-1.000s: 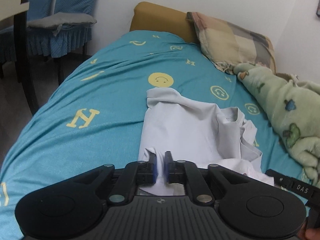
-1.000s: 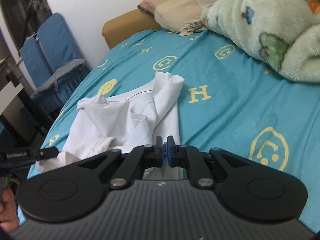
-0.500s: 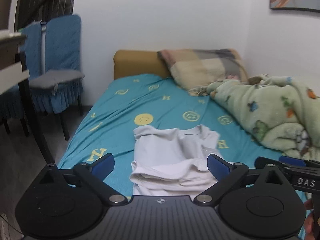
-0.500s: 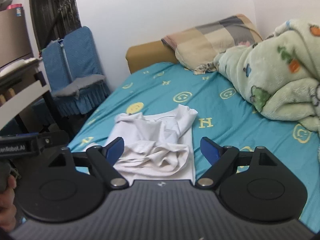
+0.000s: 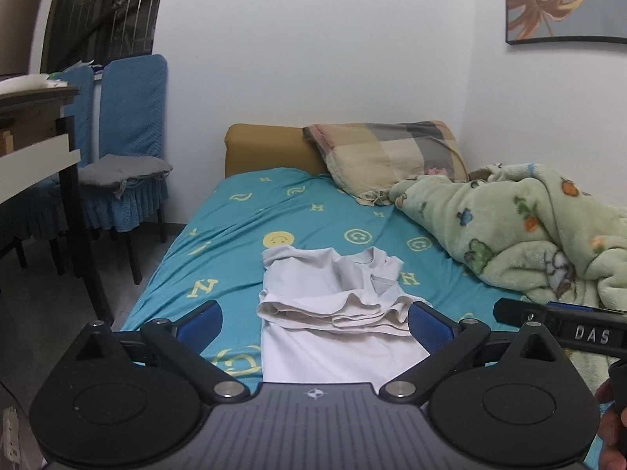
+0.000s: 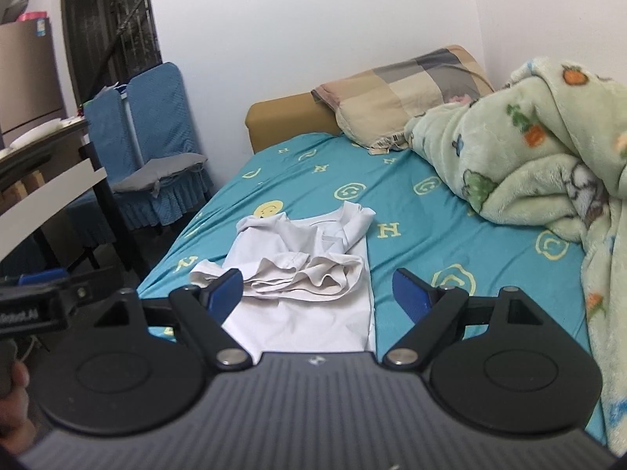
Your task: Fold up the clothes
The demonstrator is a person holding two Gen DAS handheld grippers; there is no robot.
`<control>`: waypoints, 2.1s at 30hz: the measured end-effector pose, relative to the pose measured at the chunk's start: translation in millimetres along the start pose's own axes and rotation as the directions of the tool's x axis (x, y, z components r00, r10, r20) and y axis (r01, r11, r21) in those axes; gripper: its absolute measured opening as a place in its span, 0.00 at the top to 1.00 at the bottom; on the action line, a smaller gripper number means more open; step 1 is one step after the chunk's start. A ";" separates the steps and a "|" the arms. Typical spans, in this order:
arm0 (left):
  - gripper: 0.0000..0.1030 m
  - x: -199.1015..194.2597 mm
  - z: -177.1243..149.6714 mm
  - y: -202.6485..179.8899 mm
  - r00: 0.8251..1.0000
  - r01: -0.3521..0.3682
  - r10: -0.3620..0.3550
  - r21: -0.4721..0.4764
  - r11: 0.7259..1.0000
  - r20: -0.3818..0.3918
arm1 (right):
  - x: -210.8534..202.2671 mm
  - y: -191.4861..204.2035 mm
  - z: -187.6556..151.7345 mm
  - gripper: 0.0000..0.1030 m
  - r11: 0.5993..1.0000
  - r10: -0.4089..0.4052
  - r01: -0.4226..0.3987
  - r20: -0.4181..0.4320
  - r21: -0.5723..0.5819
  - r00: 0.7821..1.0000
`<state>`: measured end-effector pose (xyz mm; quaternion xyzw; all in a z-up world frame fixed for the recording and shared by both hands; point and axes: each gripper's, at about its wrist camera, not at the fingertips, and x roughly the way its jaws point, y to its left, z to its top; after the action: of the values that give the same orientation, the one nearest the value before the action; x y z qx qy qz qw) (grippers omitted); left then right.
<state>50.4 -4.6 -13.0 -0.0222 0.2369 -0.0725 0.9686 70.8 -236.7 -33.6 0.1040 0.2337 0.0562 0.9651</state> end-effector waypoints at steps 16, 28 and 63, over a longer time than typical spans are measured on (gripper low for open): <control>0.01 24.0 -21.2 33.3 0.991 0.052 -0.068 -0.137 0.989 -0.113 | 23.3 3.9 -12.9 0.19 0.999 -0.041 0.042 -0.068 0.017 0.997; 0.04 77.8 -84.6 79.4 0.846 0.044 -0.382 -0.666 0.745 -0.372 | 46.8 -48.8 -56.2 0.25 0.809 0.159 0.042 -0.287 0.587 0.945; 0.94 39.9 -60.8 68.3 0.959 0.010 -0.184 -0.622 0.783 -0.217 | 3.3 -59.3 -65.7 0.92 0.694 0.171 -0.057 -0.087 0.718 0.982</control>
<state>66.2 56.4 -90.3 -0.3381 0.3737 -0.0441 0.8626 46.9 -282.4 -105.7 0.4786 0.3004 0.0289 0.8245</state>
